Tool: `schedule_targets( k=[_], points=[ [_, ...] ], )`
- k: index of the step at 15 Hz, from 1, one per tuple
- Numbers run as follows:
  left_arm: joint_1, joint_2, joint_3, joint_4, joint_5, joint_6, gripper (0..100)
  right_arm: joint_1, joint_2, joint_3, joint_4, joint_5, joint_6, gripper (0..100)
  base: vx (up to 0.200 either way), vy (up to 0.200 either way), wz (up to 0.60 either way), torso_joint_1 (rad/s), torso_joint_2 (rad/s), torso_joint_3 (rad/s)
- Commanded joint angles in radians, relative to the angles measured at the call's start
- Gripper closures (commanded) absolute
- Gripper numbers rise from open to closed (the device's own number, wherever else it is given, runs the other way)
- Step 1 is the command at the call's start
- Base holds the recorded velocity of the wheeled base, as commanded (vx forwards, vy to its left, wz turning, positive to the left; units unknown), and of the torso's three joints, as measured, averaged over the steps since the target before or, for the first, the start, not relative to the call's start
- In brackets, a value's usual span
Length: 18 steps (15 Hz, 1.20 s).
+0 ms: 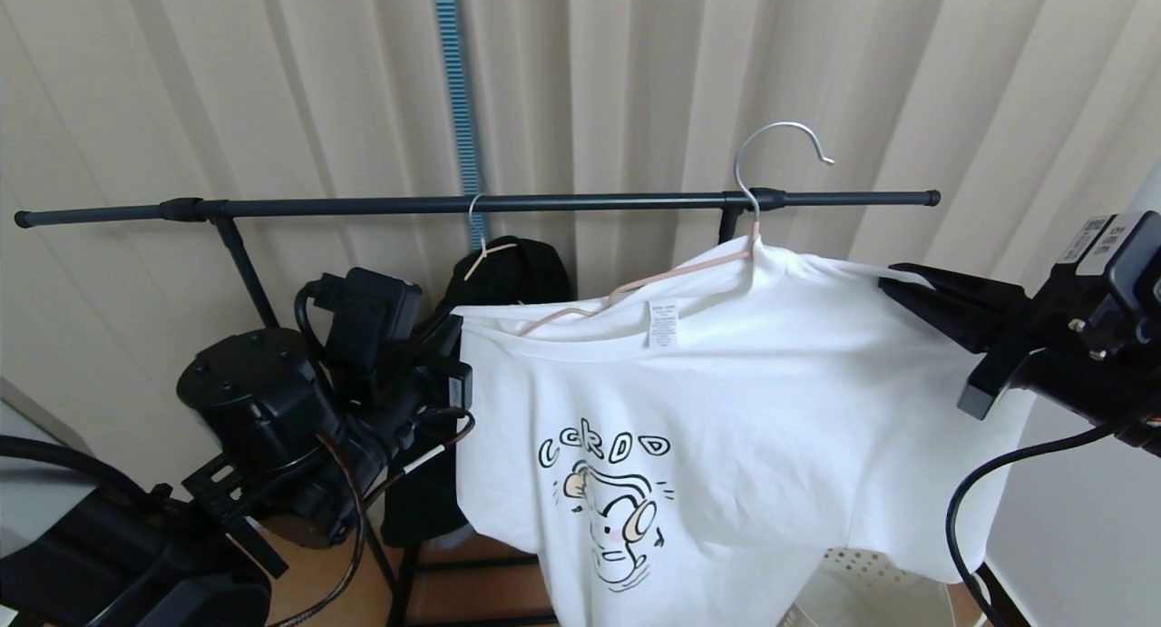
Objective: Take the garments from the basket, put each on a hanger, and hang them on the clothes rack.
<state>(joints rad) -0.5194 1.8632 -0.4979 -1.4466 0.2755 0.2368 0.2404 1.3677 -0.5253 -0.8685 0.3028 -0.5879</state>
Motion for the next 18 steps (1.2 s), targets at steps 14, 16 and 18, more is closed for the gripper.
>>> schedule_targets(
  k=[14, 16, 18],
  points=[
    [-0.122, -0.098, -0.300, 0.480, 0.002, 0.061, 100, 0.054, 0.071, 0.015, -0.003, -0.008, -0.063, 100, 0.000, 0.000, 0.00, 0.000, 0.00, 0.000],
    [-0.149, -0.101, -0.332, 0.532, 0.004, 0.068, 100, 0.066, 0.079, 0.016, -0.003, -0.016, -0.061, 100, 0.000, 0.000, 0.00, 0.000, 0.00, 0.000],
    [-0.166, -0.111, -0.341, 0.558, 0.010, 0.085, 100, 0.091, 0.094, 0.010, -0.010, -0.030, -0.049, 100, 0.000, 0.000, 0.00, 0.000, 0.00, 0.000]
  ],
)
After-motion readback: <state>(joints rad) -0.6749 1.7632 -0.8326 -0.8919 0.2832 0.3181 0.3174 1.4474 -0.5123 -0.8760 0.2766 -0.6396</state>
